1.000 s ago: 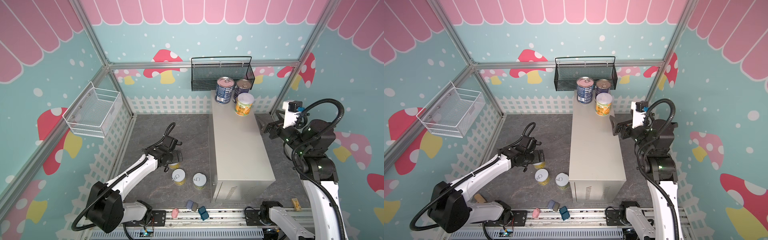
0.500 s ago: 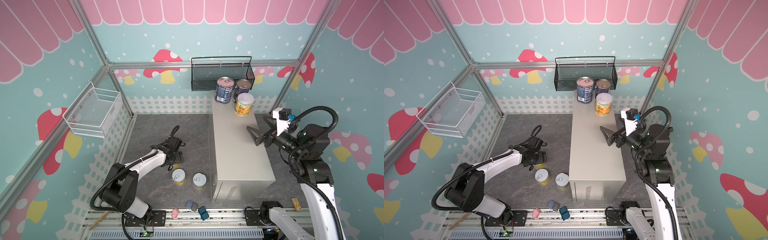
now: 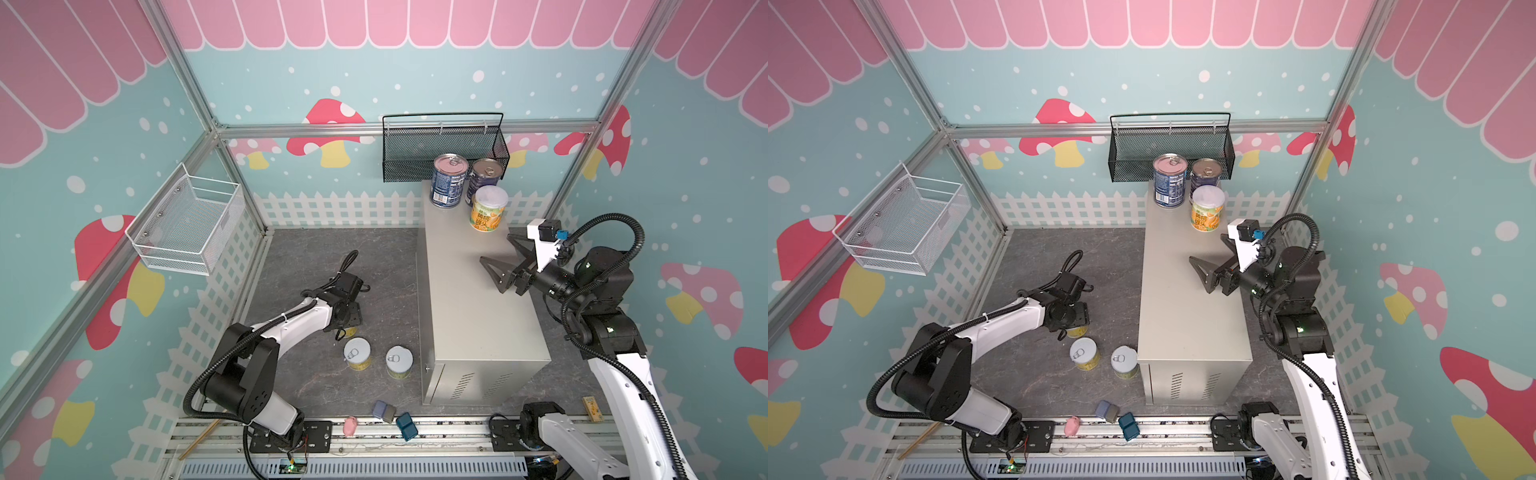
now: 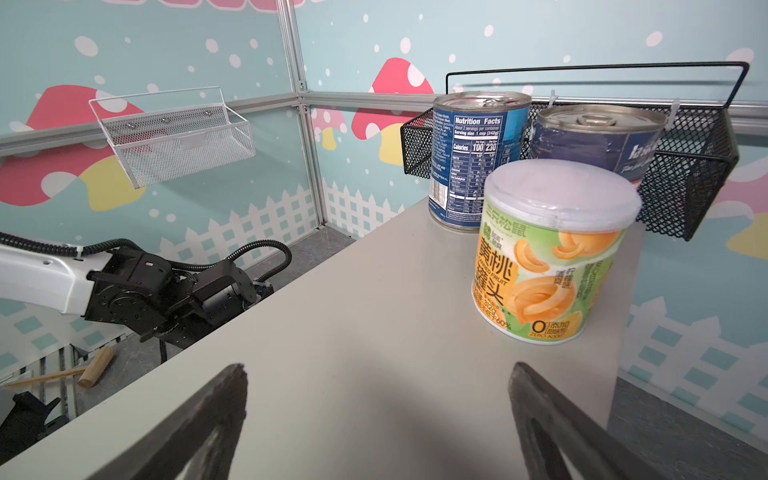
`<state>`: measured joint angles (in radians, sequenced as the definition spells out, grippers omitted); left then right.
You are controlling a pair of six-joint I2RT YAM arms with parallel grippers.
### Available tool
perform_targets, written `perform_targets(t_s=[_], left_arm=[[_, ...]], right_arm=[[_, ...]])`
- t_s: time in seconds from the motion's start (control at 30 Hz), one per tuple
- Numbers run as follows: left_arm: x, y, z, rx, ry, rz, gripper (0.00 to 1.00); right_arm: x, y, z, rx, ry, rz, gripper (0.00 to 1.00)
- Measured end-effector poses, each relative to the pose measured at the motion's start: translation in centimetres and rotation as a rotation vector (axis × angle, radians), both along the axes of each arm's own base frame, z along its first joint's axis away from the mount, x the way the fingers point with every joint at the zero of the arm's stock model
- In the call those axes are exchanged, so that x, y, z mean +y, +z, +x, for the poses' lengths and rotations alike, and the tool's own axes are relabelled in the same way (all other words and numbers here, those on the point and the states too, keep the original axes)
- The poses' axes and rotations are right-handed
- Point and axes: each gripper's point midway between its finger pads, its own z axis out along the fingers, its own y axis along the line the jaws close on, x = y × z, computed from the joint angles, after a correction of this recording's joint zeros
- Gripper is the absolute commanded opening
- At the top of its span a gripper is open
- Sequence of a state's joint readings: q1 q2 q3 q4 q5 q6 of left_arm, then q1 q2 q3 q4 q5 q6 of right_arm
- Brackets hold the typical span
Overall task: Place and organize the canned foods onto the counter
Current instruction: 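Close the left gripper on the yellow can and lift it off the floor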
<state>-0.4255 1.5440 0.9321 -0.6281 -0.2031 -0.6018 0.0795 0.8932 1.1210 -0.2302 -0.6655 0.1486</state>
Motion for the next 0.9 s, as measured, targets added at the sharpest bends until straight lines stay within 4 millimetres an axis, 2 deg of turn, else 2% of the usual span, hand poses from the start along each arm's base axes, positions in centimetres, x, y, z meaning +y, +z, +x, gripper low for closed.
perform_targets(t_s=[0.1, 0.17, 0.23, 0.43, 0.53, 0.67, 0.77, 0.9], left_arm=[[0.2, 1.6, -0.2, -0.014, -0.02, 0.009, 0.4], [0.0, 3.7, 0.1, -0.05, -0.046, -0.001, 0.38], [-0.7, 6.5, 0.6, -0.099, -0.094, -0.03, 0.36], [-3.9, 16.9, 1.4, -0.262, -0.314, -0.121, 0.36], [-6.6, 21.6, 0.2, -0.32, -0.474, -0.132, 0.36], [-10.8, 26.5, -3.0, -0.371, -0.698, -0.148, 0.36], [-12.5, 29.1, -4.5, -0.405, -0.797, -0.155, 0.36], [-14.0, 31.5, -5.0, -0.436, -0.868, -0.134, 0.34]], right_arm=[[-0.1, -0.6, 0.5, 0.013, -0.011, 0.003, 0.99], [-0.2, -1.0, 0.8, 0.025, -0.022, 0.005, 1.0], [-0.2, -1.4, 1.1, 0.034, -0.032, 0.006, 1.0], [-0.5, -1.3, 1.4, 0.027, -0.052, 0.007, 1.0], [-0.9, -1.4, 1.8, 0.029, -0.081, 0.006, 0.99], [-1.4, -1.5, 2.2, 0.035, -0.122, 0.007, 1.0], [-1.8, -1.5, 2.4, 0.037, -0.148, 0.007, 1.0], [-2.4, -1.8, 2.6, 0.048, -0.191, 0.0, 1.0]])
